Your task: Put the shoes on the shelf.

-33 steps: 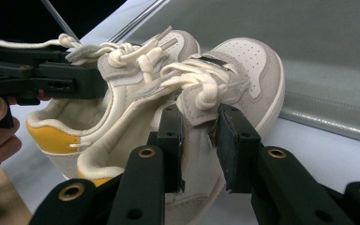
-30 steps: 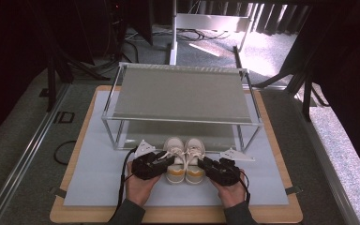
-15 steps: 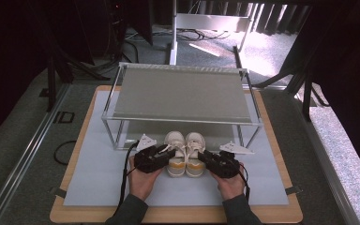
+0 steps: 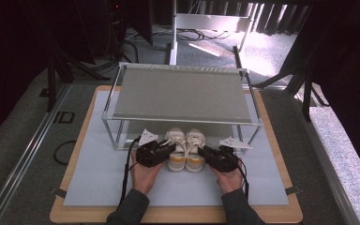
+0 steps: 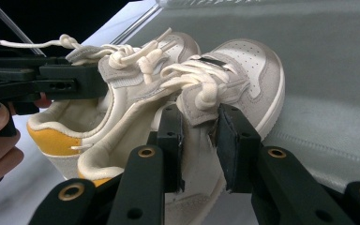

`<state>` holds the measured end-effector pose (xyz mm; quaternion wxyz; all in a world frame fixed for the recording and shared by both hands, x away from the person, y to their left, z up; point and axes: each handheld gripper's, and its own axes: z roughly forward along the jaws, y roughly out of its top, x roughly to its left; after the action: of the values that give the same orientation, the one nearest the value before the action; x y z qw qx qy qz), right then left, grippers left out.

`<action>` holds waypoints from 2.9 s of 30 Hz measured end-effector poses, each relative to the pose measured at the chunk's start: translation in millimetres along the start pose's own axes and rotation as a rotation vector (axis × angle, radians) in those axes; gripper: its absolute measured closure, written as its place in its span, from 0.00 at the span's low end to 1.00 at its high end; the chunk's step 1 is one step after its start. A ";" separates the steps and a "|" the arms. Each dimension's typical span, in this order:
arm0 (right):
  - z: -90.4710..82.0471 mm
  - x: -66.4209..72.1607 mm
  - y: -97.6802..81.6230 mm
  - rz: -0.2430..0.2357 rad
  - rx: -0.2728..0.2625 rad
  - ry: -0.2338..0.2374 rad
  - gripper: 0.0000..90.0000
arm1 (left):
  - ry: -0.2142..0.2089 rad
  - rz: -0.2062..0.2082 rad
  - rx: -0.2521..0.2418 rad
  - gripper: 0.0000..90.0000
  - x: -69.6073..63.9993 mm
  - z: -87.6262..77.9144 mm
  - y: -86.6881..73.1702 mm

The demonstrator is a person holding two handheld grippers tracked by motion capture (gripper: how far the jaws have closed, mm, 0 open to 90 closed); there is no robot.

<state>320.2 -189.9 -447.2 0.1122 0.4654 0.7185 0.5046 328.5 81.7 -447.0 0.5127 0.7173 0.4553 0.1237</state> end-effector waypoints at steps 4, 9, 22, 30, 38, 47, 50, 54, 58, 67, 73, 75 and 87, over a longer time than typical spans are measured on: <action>3.3 -2.1 1.6 0.005 -0.012 0.006 0.80 | 0.012 0.001 -0.012 0.65 1.0 1.5 2.9; 7.2 -4.5 4.8 0.003 -0.020 0.001 0.80 | 0.012 -0.002 -0.028 0.65 5.0 6.0 3.3; 17.5 -12.6 9.1 0.012 -0.036 -0.016 0.80 | 0.013 -0.017 -0.057 0.65 13.4 20.0 4.3; 24.2 -17.6 12.0 0.016 -0.055 -0.033 0.80 | 0.019 -0.020 -0.073 0.65 18.3 29.3 7.4; 29.8 -22.8 15.1 0.026 -0.073 -0.036 0.80 | 0.033 -0.028 -0.093 0.65 20.6 35.5 8.6; 38.8 -25.3 16.1 0.049 -0.072 -0.036 0.80 | 0.065 -0.024 -0.104 0.65 23.8 41.1 10.7; 41.2 -25.4 15.2 0.047 -0.075 -0.036 0.80 | 0.069 -0.019 -0.103 0.65 25.6 42.2 10.8; 43.0 -24.8 16.3 0.055 -0.073 -0.040 0.80 | 0.077 -0.022 -0.105 0.65 27.5 44.2 10.5; 44.4 -24.7 17.1 0.066 -0.065 -0.040 0.79 | 0.087 -0.031 -0.096 0.65 29.9 46.9 7.6; 49.8 -29.4 20.3 0.063 -0.064 -0.047 0.74 | 0.087 -0.091 -0.092 0.61 35.3 51.3 7.1; 49.7 -32.5 19.9 0.051 -0.079 -0.052 0.63 | 0.119 -0.082 -0.120 0.50 33.7 48.3 6.2; 49.4 -32.8 19.6 0.048 -0.087 -0.053 0.62 | 0.114 -0.087 -0.125 0.49 32.9 47.3 6.2; 25.7 -15.5 17.4 -0.013 -0.151 0.026 0.54 | 0.084 -0.029 -0.206 0.42 20.8 21.0 4.0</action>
<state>354.5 -185.1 -449.4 0.1407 0.4445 0.6827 0.5626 355.7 84.7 -458.9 0.5659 0.6483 0.4716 0.1924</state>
